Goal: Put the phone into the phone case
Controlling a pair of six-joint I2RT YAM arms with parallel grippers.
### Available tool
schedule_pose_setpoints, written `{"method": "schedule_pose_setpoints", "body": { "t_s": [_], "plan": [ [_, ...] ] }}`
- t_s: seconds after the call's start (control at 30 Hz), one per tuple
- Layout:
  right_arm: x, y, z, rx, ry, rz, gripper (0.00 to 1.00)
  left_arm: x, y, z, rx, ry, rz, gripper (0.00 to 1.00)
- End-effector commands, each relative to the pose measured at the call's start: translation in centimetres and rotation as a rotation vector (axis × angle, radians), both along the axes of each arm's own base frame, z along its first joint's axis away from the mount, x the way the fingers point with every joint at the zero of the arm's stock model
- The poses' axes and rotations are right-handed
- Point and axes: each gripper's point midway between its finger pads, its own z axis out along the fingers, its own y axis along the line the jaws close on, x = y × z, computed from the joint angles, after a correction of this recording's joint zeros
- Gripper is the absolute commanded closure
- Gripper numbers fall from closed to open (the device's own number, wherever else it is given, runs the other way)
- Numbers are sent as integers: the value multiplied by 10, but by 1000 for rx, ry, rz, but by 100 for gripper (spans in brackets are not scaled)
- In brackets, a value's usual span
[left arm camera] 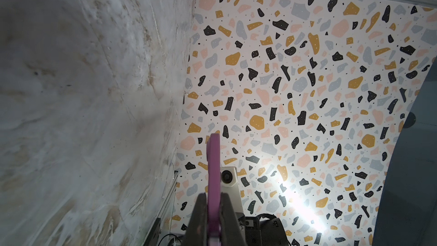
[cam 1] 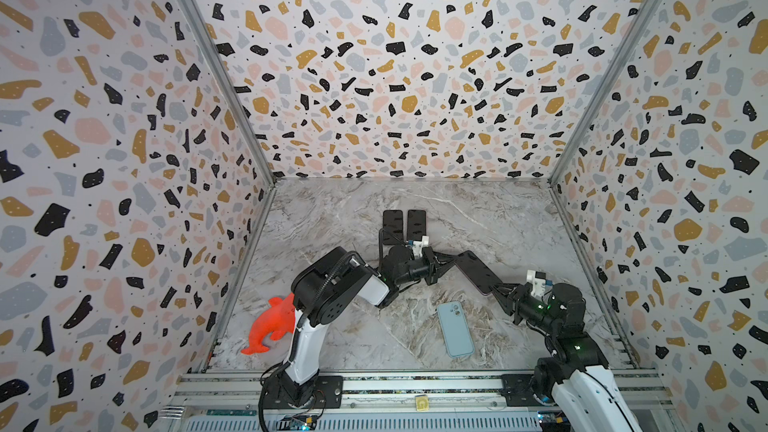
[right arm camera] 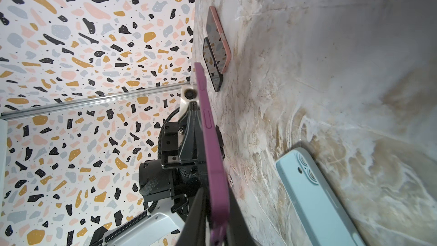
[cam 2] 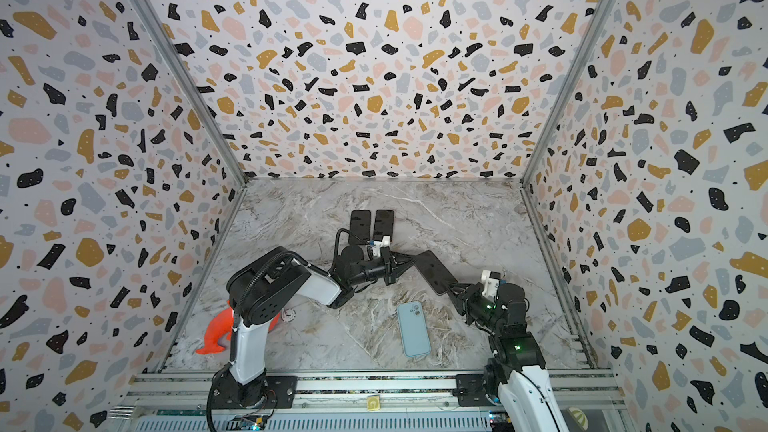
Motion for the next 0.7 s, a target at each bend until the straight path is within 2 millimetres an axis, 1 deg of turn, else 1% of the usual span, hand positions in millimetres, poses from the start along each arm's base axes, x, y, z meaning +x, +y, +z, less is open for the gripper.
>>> {"method": "schedule_pose_setpoints", "body": {
  "t_s": [0.0, 0.07, 0.1, 0.23, 0.33, 0.4, 0.43, 0.47, 0.5, 0.53, 0.57, 0.6, 0.67],
  "plan": [
    [2, -1, 13, -18, -35, 0, 91, -3, 2, 45, -98, -112, -11, 100],
    [2, -1, 12, -25, -35, -1, 93, -4, 2, 43, -88, -115, -15, 100],
    [2, -2, 12, -27, -34, -1, 95, -4, 2, 41, -79, -116, -15, 96],
    [4, -2, 14, -25, -41, -5, 99, -6, 3, 34, -36, -137, -21, 76],
    [5, -3, 17, -36, -48, -13, 100, -9, 5, 27, 36, -176, -35, 62],
    [6, -6, 18, -53, -48, -23, 100, -12, 10, 15, 148, -221, -50, 56],
    [6, -7, 17, -61, -48, -27, 100, -12, 12, 11, 206, -254, -60, 55],
    [6, -8, 17, -70, -48, -32, 100, -14, 16, 3, 298, -293, -80, 54],
    [6, -8, 16, -78, -47, -33, 100, -14, 21, -5, 406, -338, -102, 54],
    [7, -9, 16, -85, -49, -34, 100, -14, 28, -9, 496, -384, -114, 53],
    [7, -10, 16, -91, -54, -39, 100, -16, 38, -15, 595, -422, -127, 52],
    [7, -11, 15, -98, -54, -42, 100, -19, 45, -18, 667, -474, -153, 52],
    [9, -12, 16, -112, -69, -50, 100, -25, 56, -25, 754, -516, -193, 52]
  ]
}}
